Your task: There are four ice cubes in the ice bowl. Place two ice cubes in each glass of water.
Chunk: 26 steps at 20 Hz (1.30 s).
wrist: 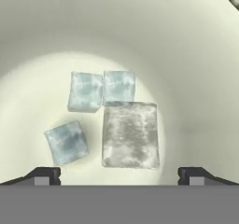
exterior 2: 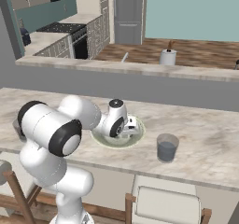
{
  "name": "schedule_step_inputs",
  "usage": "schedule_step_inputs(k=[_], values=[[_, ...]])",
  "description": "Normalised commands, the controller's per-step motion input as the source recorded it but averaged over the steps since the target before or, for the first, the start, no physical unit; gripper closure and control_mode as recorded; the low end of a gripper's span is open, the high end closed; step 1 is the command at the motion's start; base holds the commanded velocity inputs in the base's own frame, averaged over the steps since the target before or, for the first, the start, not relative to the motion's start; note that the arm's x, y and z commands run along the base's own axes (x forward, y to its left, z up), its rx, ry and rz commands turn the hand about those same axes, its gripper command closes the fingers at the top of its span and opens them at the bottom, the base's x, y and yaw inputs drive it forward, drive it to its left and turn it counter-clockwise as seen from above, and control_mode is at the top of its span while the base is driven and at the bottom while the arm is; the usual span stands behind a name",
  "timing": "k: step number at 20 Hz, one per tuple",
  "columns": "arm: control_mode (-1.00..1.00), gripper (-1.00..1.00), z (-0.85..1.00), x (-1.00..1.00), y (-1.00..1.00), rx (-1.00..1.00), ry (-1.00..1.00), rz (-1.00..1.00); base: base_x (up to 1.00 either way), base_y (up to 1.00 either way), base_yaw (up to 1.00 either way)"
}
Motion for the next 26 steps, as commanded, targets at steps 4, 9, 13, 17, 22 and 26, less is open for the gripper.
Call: schedule_step_inputs(k=[4, 9, 13, 17, 22, 26], values=[[-1.00, -1.00, -0.05, 0.15, -0.03, 0.00, 0.00, 0.00, 0.00, 0.00, 0.00], [-1.00, -1.00, -0.08, 0.08, 0.00, 0.00, 0.00, 0.00, 0.00, 0.00, 0.00], [-1.00, -1.00, -0.08, 0.08, 0.00, 0.00, 0.00, 0.00, 0.00, 0.00, 0.00], [-1.00, -1.00, -0.14, 0.09, 0.00, 0.00, -0.02, 0.00, 0.00, 0.00, 0.00], [-1.00, -1.00, -0.16, 0.12, 0.00, 0.00, -0.05, 0.00, 0.00, 0.00, 0.00], [-1.00, -1.00, -0.18, 0.14, 0.00, 0.00, -0.07, 0.00, 0.00, 0.00, 0.00]])
